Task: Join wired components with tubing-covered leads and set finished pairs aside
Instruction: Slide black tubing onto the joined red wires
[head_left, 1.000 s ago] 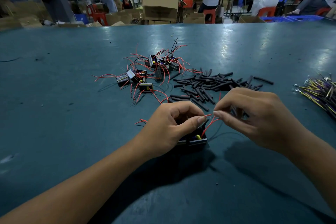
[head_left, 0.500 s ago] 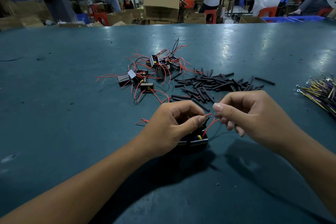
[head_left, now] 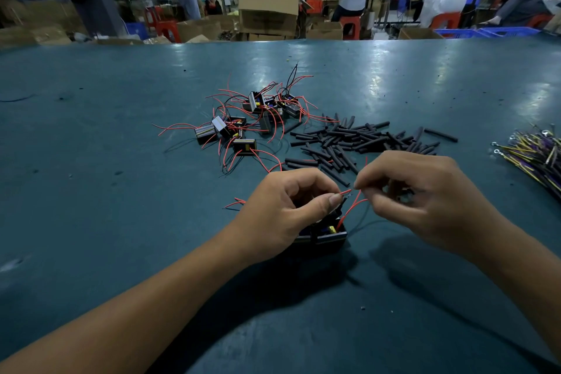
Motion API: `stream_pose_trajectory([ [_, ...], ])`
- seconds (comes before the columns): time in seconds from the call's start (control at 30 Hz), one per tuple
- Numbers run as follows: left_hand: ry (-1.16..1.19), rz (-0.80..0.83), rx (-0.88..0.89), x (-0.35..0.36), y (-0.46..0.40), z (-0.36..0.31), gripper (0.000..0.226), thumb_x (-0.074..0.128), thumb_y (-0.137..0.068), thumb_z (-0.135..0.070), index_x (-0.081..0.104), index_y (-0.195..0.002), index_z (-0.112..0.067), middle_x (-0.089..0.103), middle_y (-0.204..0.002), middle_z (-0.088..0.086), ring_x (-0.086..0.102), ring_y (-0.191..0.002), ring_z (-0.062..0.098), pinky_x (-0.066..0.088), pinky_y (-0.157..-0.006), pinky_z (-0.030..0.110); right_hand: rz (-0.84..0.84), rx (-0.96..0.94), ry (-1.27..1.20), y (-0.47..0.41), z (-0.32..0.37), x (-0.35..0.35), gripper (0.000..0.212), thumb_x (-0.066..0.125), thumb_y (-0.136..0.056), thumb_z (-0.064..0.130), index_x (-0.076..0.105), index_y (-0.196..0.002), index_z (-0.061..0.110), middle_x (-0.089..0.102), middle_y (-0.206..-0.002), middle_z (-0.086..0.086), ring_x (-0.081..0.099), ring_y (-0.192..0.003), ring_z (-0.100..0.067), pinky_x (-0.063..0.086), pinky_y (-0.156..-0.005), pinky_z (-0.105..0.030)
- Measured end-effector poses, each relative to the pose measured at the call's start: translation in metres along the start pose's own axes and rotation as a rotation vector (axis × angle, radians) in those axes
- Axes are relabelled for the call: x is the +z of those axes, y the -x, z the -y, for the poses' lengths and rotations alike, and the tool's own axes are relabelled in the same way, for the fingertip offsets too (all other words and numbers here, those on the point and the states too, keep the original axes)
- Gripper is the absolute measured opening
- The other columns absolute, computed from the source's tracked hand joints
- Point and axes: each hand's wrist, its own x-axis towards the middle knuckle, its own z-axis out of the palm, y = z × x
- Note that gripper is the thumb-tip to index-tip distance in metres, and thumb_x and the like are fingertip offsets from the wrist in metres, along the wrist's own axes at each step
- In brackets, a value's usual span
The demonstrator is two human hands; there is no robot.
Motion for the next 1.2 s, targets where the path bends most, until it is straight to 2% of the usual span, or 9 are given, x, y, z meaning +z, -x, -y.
stream_pose_trajectory([
  [0.1,-0.005,-0.003,0.006,0.0,0.0,0.0,0.008,0.065,-0.092,-0.013,0.067,-0.086,-0.009,0.064,-0.072,-0.005,0.055,-0.065,0.008,0.045,-0.061,0.02,-0.021,-0.049,0.069,0.0,-0.002,0.001,0.012,0.067,-0.082,0.006,0.072,-0.09,0.014,0.063,-0.08,0.01,0.059,-0.073,-0.005,0.042,-0.069,-0.011],
  [0.23,-0.006,-0.012,0.012,0.0,0.0,-0.001,0.008,0.064,-0.092,-0.016,0.067,-0.085,-0.011,0.064,-0.072,0.001,0.056,-0.066,0.013,0.045,-0.061,0.028,-0.032,0.212,-0.125,0.002,0.0,0.003,0.013,0.076,-0.087,0.019,0.065,-0.085,0.027,0.064,-0.072,0.009,0.06,-0.064,-0.009,0.043,-0.058,-0.011],
  [0.37,-0.005,-0.027,0.009,-0.001,0.0,0.002,0.008,0.065,-0.092,-0.018,0.068,-0.086,-0.016,0.065,-0.073,0.01,0.056,-0.067,0.016,0.045,-0.062,0.034,0.034,0.399,-0.343,-0.002,0.005,-0.002,0.016,0.075,-0.086,0.016,0.065,-0.076,0.022,0.062,-0.06,-0.001,0.053,-0.048,-0.006,0.046,-0.046,-0.022],
  [0.5,-0.01,-0.037,0.0,-0.001,0.0,0.004,0.004,0.065,-0.092,-0.02,0.068,-0.089,-0.019,0.065,-0.076,0.014,0.056,-0.068,0.017,0.045,-0.062,0.035,0.01,0.557,-0.514,-0.003,0.008,-0.009,0.017,0.07,-0.088,0.011,0.067,-0.072,0.012,0.057,-0.052,-0.006,0.049,-0.043,-0.015,0.041,-0.039,-0.026],
  [0.7,-0.006,-0.033,-0.007,-0.002,-0.001,0.004,0.007,0.066,-0.093,-0.018,0.068,-0.086,-0.017,0.065,-0.075,0.013,0.055,-0.066,0.013,0.044,-0.06,0.025,-0.104,0.639,-0.692,-0.005,0.02,-0.008,0.03,0.063,-0.091,0.022,0.072,-0.067,0.007,0.053,-0.049,-0.007,0.045,-0.035,-0.016,0.029,-0.034,-0.017],
  [0.8,-0.023,-0.029,0.013,-0.001,0.0,0.003,0.007,0.066,-0.093,-0.015,0.067,-0.086,-0.014,0.063,-0.072,0.011,0.054,-0.065,0.011,0.043,-0.059,0.024,-0.065,0.685,-0.674,-0.004,0.021,-0.003,0.032,0.06,-0.095,0.021,0.074,-0.07,0.007,0.059,-0.053,-0.009,0.051,-0.038,-0.017,0.03,-0.033,-0.018],
  [0.93,-0.044,-0.014,0.022,0.0,0.0,0.002,0.007,0.066,-0.093,-0.013,0.067,-0.086,-0.012,0.063,-0.071,-0.006,0.055,-0.065,0.007,0.045,-0.06,0.024,-0.068,0.716,-0.654,-0.004,0.021,0.0,0.031,0.062,-0.095,0.022,0.075,-0.071,0.006,0.063,-0.056,-0.012,0.056,-0.04,-0.019,0.033,-0.032,-0.021],
  [1.03,-0.083,-0.011,0.034,0.001,0.001,0.0,0.007,0.067,-0.093,-0.016,0.067,-0.086,-0.015,0.063,-0.069,-0.004,0.055,-0.064,0.007,0.046,-0.059,0.026,-0.083,0.705,-0.629,-0.004,0.02,0.003,0.029,0.067,-0.091,0.025,0.074,-0.069,0.006,0.064,-0.056,-0.012,0.059,-0.041,-0.02,0.034,-0.032,-0.021],
  [1.2,-0.135,-0.019,0.064,0.001,0.001,0.001,0.006,0.067,-0.093,-0.018,0.069,-0.087,-0.015,0.064,-0.071,0.009,0.055,-0.063,0.03,0.045,-0.058,0.04,-0.098,0.684,-0.602,-0.003,0.02,0.008,0.025,0.074,-0.086,0.021,0.073,-0.067,0.005,0.066,-0.057,-0.011,0.062,-0.043,-0.022,0.036,-0.033,-0.021],
])
